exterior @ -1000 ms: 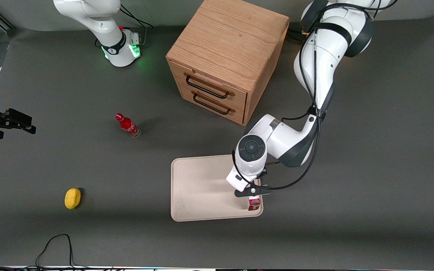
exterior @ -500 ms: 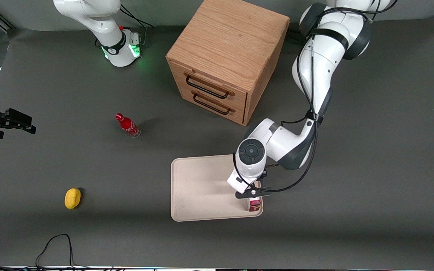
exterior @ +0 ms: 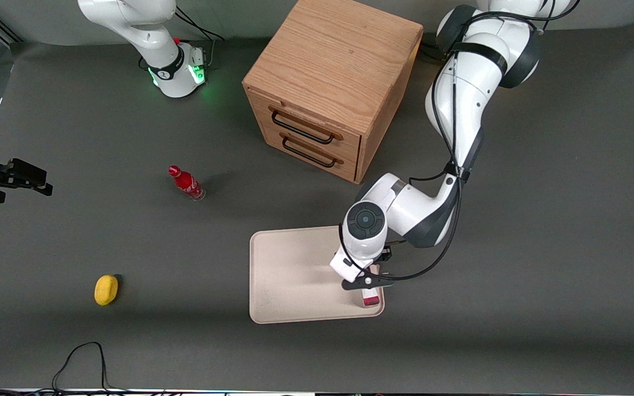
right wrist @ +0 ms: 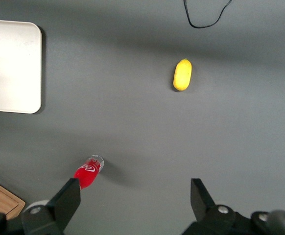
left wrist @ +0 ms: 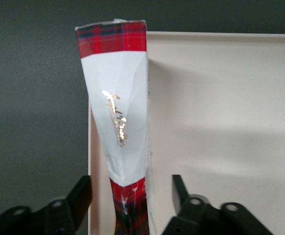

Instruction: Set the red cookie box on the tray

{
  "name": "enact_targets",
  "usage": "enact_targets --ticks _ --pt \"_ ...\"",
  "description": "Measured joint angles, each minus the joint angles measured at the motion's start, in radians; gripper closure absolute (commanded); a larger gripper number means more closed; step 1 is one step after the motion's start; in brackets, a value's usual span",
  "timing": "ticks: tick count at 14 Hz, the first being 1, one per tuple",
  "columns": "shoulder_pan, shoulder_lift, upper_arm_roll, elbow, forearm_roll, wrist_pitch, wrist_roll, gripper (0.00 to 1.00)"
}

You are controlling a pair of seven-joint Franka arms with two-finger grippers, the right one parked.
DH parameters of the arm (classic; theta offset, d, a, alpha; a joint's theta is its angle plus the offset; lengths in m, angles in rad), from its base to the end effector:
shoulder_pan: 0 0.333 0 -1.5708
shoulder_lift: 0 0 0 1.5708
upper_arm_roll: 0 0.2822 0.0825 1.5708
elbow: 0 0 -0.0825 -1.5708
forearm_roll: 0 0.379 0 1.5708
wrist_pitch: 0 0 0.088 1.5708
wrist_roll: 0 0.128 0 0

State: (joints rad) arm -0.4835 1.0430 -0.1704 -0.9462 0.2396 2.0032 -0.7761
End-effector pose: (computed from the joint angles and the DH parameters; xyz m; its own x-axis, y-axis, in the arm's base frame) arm 0.6371 -0.4084 0.2040 0.9918 0.1082 0.0680 0.1107 -0.9932 -0.0352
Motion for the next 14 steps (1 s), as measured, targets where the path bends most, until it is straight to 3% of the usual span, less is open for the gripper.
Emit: enact_targets --ticks 8,12,14 --pt "0.01 -0.049 0.005 0.031 0.001 -0.08 0.0 0.0" --pt "0.06 -0.221 0.006 0.009 -0.053 -0.269 0.131 0.0" --pt "0.103 -0.361 0.009 -0.112 -0.11 -0.277 0.193 0.0"
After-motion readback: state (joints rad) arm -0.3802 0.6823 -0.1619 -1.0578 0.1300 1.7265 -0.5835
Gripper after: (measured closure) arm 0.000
